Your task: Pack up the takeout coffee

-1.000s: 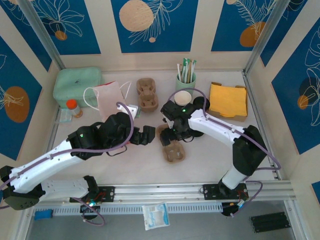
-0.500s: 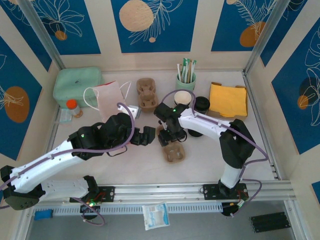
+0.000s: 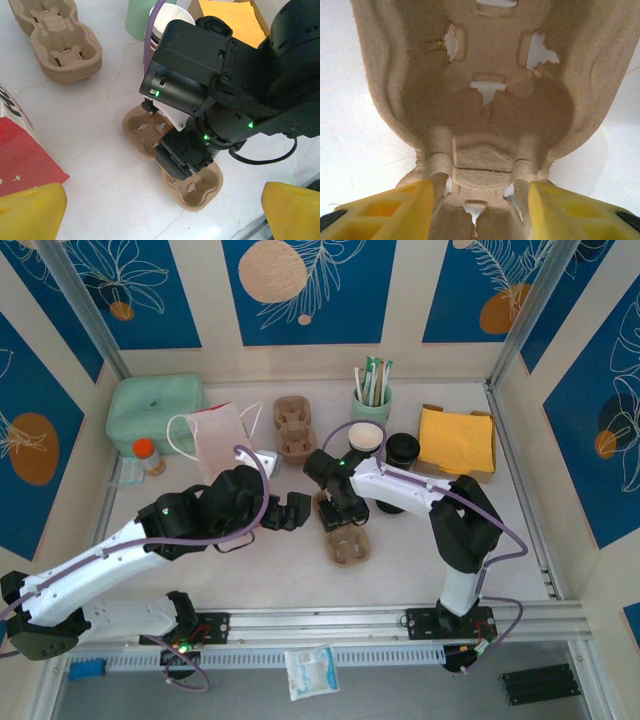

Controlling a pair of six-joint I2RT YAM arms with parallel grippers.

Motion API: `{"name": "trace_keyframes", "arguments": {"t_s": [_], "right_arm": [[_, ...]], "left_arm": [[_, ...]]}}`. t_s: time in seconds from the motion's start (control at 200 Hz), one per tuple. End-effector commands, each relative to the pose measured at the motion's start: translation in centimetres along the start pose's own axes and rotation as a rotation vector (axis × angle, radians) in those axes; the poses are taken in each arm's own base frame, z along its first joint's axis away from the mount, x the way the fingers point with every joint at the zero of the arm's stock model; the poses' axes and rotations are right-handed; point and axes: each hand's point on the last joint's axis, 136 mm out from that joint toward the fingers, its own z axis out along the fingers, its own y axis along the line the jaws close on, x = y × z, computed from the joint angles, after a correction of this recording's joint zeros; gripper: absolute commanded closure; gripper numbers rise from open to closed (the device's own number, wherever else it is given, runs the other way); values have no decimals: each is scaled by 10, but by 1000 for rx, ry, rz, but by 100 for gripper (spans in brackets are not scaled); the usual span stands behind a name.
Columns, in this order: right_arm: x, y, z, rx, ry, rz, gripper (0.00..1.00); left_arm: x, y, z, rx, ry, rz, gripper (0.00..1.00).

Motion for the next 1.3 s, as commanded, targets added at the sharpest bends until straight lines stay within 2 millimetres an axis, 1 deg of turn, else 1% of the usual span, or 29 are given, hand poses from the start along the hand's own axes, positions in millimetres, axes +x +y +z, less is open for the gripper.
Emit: {"name": "trace_keyframes", "arguments": {"t_s": [0.0, 0.395, 0.595, 0.925, 1.0, 1.105, 1.295], "right_arm": [[2, 2, 3, 11, 10, 21, 47], [2, 0, 12, 29, 22, 30, 48], [4, -2, 19, 36, 31, 33, 51], [7, -7, 30, 57, 49, 39, 53], [7, -8, 30, 61, 47, 40, 55], [7, -8, 30, 63, 46, 39, 56], [6, -9, 26, 64, 37, 40, 62]], "left_arm": [[-4, 1, -4, 7, -15, -7, 1], [-5, 0, -5, 9, -17, -10, 1], [-6, 0, -5, 11, -19, -9, 1], [-6, -1, -5, 11, -16, -10, 1], [-6, -1, -5, 12, -17, -12, 1], [-7, -1, -5, 14, -17, -14, 1], [-8, -3, -5, 18, -18, -13, 1]]}}
